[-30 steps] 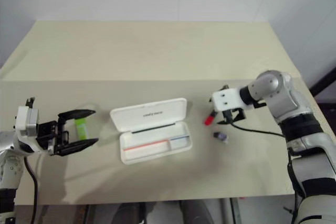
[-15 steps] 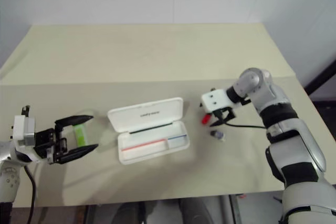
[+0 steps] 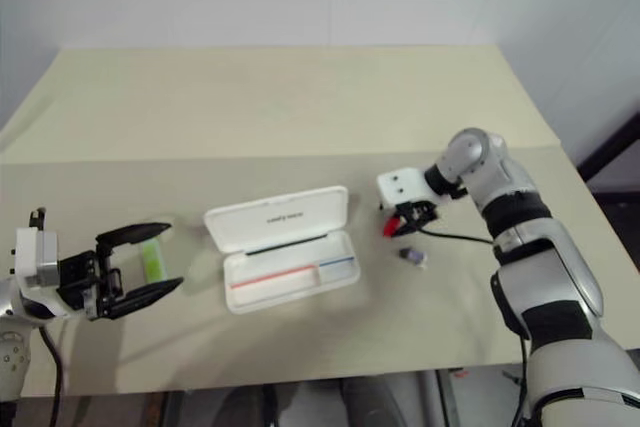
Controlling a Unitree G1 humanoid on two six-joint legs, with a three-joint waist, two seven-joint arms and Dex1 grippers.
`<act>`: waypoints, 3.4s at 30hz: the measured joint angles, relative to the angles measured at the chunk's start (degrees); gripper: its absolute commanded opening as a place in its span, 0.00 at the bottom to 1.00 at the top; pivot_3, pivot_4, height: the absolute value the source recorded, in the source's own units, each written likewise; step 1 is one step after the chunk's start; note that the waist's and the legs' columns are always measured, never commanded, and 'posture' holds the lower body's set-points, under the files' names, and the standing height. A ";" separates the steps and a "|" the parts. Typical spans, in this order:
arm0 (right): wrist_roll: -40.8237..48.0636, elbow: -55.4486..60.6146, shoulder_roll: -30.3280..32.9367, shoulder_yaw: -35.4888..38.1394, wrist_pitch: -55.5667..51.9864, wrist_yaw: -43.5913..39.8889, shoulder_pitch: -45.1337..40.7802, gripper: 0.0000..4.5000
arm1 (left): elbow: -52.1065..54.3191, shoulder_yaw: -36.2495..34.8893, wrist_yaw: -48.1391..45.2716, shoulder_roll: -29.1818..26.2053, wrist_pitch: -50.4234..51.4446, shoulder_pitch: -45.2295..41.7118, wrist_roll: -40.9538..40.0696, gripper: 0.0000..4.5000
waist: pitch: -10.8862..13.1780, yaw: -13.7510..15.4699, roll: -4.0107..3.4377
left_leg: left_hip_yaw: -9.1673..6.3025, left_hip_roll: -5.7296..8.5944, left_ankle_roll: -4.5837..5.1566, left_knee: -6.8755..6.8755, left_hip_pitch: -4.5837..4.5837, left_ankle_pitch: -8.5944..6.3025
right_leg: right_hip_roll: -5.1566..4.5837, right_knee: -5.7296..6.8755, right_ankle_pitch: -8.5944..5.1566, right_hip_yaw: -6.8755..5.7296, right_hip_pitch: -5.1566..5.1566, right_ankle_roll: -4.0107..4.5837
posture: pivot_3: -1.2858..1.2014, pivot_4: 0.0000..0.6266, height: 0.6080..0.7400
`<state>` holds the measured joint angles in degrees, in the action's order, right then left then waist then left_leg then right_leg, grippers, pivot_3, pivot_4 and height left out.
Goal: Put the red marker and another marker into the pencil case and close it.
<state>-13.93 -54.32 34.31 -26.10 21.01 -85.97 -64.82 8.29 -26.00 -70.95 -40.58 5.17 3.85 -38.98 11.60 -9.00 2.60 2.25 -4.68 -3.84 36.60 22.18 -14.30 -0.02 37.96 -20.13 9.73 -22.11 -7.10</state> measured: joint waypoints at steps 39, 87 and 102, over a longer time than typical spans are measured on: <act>9.35 33.81 -2.62 17.27 -29.55 26.14 -1.45 0.13 | -8.99 5.88 -4.87 -0.60 0.59 -12.33 0.72 1.00 | 0.04 -0.50 -0.06 | -0.01 -0.01 -0.05 -0.60 0.22 0.01 | -0.02 -0.17 -0.07 -0.03 -0.40 0.08 | 0.52 0.24 1.00; 19.15 74.44 -5.84 -14.18 -68.09 22.10 7.37 0.13 | -5.66 5.82 -3.06 0.10 0.67 -8.75 0.61 1.00 | -0.01 1.03 0.02 | -0.11 0.01 -0.06 -0.47 1.17 -0.01 | -0.06 -0.04 -0.11 -0.15 -1.39 0.10 | 0.52 0.24 1.00; 19.27 74.39 -6.89 -14.07 -71.57 23.13 7.30 1.00 | -5.66 5.82 -2.91 0.38 0.51 -8.83 0.61 1.00 | -0.03 1.02 0.04 | -0.10 0.04 -0.07 -0.47 1.17 -0.01 | -0.08 -0.06 -0.11 -0.15 -1.39 0.10 | 0.52 0.24 1.00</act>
<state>5.34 20.07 27.41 -40.17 -50.56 -62.84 -57.52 2.63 -20.18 -73.87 -40.20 5.68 -4.98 -38.37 11.58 -7.98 2.64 2.15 -4.64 -3.91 36.13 23.35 -14.31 -0.10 37.90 -20.24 9.58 -23.49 -7.01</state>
